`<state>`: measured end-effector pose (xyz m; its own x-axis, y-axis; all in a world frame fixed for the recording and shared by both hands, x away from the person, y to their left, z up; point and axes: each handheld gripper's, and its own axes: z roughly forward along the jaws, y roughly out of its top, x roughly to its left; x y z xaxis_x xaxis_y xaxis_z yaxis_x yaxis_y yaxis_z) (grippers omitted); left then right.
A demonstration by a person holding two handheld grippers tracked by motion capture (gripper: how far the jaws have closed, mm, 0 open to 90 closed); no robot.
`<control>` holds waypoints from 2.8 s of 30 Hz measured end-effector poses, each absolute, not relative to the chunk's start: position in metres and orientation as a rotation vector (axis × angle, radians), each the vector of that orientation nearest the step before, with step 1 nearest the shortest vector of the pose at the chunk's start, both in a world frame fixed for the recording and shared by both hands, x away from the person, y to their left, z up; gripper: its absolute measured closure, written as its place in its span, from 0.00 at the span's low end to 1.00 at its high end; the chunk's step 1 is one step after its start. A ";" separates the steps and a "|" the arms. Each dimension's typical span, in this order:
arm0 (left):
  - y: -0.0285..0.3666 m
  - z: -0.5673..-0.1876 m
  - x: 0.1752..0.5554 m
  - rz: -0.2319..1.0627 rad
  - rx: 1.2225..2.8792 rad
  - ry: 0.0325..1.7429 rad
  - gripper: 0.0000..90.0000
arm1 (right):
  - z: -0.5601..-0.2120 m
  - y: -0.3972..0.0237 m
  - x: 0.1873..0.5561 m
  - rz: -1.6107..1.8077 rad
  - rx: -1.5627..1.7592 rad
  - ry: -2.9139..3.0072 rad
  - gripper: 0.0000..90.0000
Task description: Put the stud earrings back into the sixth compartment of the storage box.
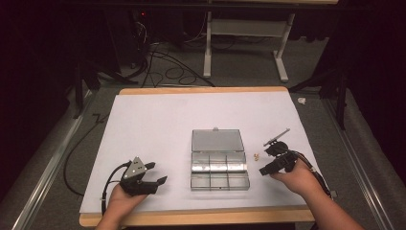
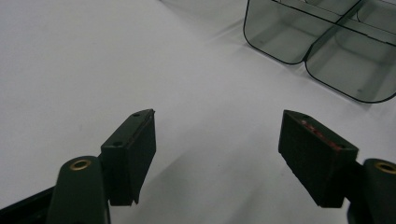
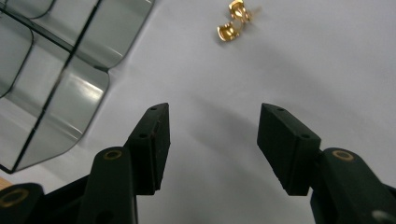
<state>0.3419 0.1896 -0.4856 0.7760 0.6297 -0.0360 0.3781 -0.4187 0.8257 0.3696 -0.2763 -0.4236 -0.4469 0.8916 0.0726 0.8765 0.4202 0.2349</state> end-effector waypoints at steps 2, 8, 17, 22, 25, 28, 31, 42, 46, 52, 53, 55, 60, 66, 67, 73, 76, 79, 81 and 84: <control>0.190 -0.486 0.342 0.349 2.058 0.751 0.31 | -0.423 -0.275 0.372 0.360 1.603 2.599 0.50; 0.189 -0.486 0.342 0.347 2.066 0.747 0.31 | -0.423 -0.269 0.382 0.352 1.608 2.611 0.55; 0.191 -0.485 0.341 0.351 2.054 0.747 0.30 | -0.428 -0.266 0.399 0.333 1.622 2.627 0.63; 0.190 -0.486 0.342 0.345 2.053 0.751 0.31 | -0.428 -0.265 0.410 0.326 1.647 2.621 0.71; 0.191 -0.485 0.341 0.347 2.054 0.748 0.30 | -0.428 -0.266 0.412 0.322 1.652 2.614 0.73; 0.191 -0.485 0.340 0.359 2.044 0.748 0.31 | -0.428 -0.266 0.416 0.328 1.663 2.614 0.75; 0.192 -0.485 0.340 0.355 2.038 0.754 0.31 | -0.429 -0.267 0.421 0.332 1.683 2.611 0.79; 0.191 -0.485 0.341 0.345 2.056 0.751 0.31 | -0.435 -0.266 0.427 0.296 1.693 2.627 0.86; 0.191 -0.485 0.341 0.346 2.056 0.751 0.31 | -0.436 -0.264 0.428 0.278 1.713 2.624 0.93; 0.190 -0.486 0.342 0.345 2.055 0.752 0.31 | -0.435 -0.264 0.426 0.277 1.687 2.643 0.96; 0.190 -0.485 0.342 0.344 2.058 0.753 0.31 | -0.435 -0.264 0.426 0.277 1.687 2.643 0.96; 0.190 -0.486 0.342 0.346 2.058 0.751 0.31 | -0.433 -0.267 0.424 0.282 1.688 2.644 0.96; 0.190 -0.486 0.342 0.345 2.061 0.751 0.31 | -0.428 -0.268 0.420 0.284 1.686 2.648 0.96; 0.190 -0.485 0.341 0.351 2.069 0.750 0.31 | -0.421 -0.268 0.412 0.288 1.659 2.667 0.96; 0.190 -0.485 0.341 0.351 2.069 0.749 0.31 | -0.420 -0.267 0.411 0.284 1.668 2.666 0.96; 0.190 -0.485 0.341 0.351 2.069 0.749 0.31 | -0.414 -0.264 0.404 0.285 1.641 2.689 0.96; 0.190 -0.485 0.341 0.355 2.065 0.750 0.31 | -0.410 -0.262 0.400 0.300 1.644 2.691 0.96; 0.190 -0.485 0.341 0.356 2.065 0.751 0.31 | -0.408 -0.261 0.398 0.300 1.621 2.701 0.96; 0.190 -0.485 0.341 0.357 2.066 0.750 0.31 | -0.408 -0.260 0.395 0.302 1.605 2.710 0.96; 0.190 -0.486 0.342 0.350 2.066 0.753 0.31 | -0.406 -0.259 0.392 0.295 1.603 2.721 0.96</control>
